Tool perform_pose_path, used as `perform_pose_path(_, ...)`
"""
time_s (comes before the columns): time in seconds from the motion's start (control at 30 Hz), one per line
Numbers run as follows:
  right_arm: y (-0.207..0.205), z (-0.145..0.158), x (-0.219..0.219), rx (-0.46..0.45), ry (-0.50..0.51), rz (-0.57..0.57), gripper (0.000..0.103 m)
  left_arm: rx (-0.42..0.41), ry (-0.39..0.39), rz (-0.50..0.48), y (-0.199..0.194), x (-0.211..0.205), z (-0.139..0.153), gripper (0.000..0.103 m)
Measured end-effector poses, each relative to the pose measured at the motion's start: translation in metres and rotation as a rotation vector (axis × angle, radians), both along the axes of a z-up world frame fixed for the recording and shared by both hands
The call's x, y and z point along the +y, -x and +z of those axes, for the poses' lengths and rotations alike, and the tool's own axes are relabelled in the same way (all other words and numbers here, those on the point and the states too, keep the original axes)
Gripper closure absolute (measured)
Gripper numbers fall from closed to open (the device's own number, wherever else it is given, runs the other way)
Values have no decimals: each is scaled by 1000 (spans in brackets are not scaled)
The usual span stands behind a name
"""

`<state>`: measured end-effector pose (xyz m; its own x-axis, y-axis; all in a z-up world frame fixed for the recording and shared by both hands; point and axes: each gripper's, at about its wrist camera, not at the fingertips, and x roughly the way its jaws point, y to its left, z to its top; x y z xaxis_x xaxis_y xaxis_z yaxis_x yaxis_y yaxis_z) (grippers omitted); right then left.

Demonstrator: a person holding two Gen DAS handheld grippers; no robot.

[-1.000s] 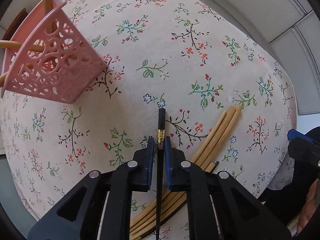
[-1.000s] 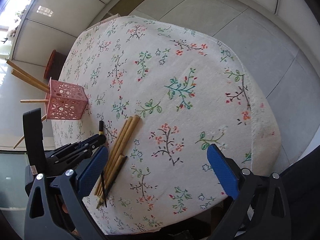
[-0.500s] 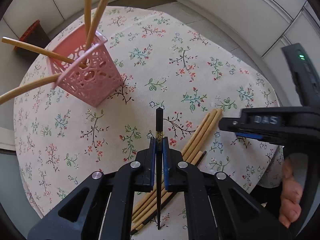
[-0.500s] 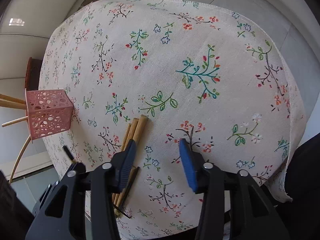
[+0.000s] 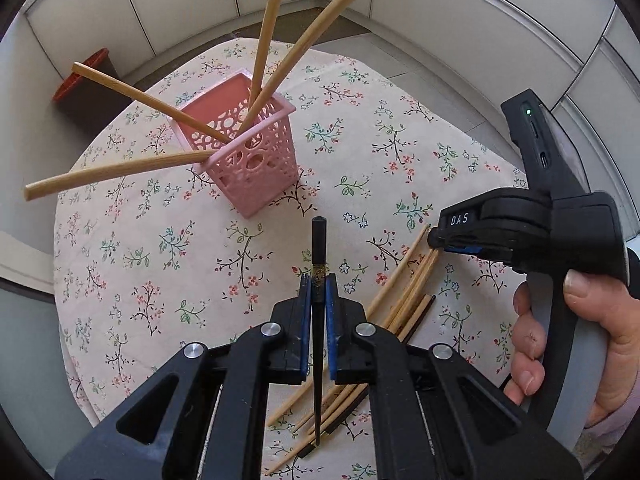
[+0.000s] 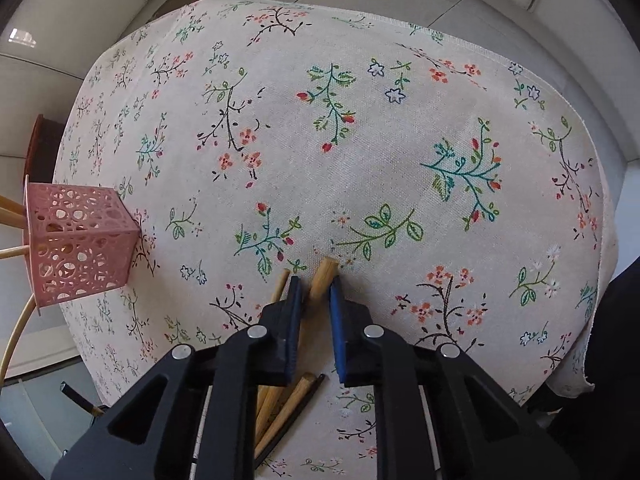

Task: Organize utensils
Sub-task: 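Lift the black chopstick with the left tool while the right tool grasps a wooden chopstick, then carry both held chopsticks over the pink holder and lower them in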

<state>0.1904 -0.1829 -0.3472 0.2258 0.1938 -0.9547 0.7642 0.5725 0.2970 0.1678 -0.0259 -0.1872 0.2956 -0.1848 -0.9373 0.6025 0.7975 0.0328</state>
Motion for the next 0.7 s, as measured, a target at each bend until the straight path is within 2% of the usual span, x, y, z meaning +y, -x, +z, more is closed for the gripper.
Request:
perform_pose_path(0.23,11,12,-27,-154,-73,14,91,-27,31,10,3,0,11,97)
perform_pose_path(0.5,25,53,-36,-321,-50,83,92,-32,109,24,10,2,33,97)
perform_pose_path(0.7,41,98,-33,-453,-3,139,93,-99,206,53,21,11,70,97)
